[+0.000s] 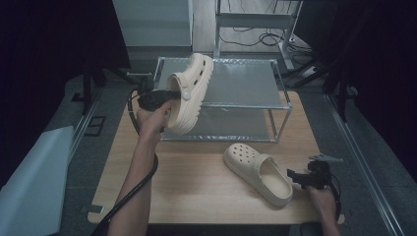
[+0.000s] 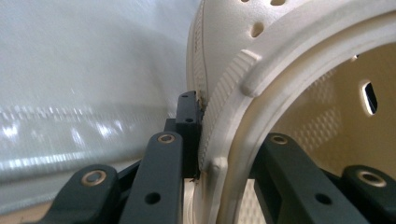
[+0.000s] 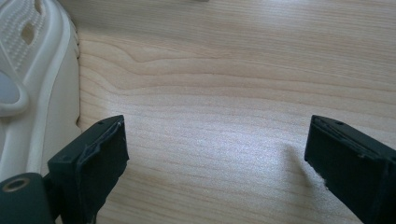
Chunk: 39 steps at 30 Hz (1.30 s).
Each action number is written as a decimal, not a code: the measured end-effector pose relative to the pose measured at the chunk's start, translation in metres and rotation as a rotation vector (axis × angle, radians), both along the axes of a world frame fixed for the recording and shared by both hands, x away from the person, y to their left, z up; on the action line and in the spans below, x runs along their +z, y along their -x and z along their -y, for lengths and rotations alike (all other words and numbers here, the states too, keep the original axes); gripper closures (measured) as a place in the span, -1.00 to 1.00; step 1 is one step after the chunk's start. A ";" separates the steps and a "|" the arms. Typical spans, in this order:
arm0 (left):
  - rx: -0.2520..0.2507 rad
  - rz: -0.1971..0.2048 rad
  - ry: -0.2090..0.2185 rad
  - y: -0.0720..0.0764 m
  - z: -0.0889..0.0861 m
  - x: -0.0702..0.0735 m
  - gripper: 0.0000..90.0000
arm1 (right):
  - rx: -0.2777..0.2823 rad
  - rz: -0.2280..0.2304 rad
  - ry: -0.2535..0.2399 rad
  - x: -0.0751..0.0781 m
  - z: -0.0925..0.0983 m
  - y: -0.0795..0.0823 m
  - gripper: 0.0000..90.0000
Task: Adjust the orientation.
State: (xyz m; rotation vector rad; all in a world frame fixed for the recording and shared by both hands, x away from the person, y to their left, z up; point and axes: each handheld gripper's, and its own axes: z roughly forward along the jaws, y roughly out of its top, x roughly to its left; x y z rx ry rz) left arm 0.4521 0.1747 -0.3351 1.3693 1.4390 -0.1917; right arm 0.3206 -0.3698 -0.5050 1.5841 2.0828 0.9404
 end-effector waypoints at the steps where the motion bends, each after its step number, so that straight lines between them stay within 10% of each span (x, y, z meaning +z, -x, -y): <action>1: 0.008 -0.001 0.003 -0.002 0.000 0.000 0.70 | -0.002 0.002 -0.001 0.000 0.000 0.000 -0.87; 23: 0.194 -0.054 0.021 -0.049 0.001 0.008 0.68 | 0.002 -0.007 0.003 -0.002 0.001 -0.001 -0.85; 39: 0.240 -0.058 0.041 -0.058 0.000 0.004 0.51 | 0.002 -0.012 0.003 -0.002 0.001 -0.001 -0.84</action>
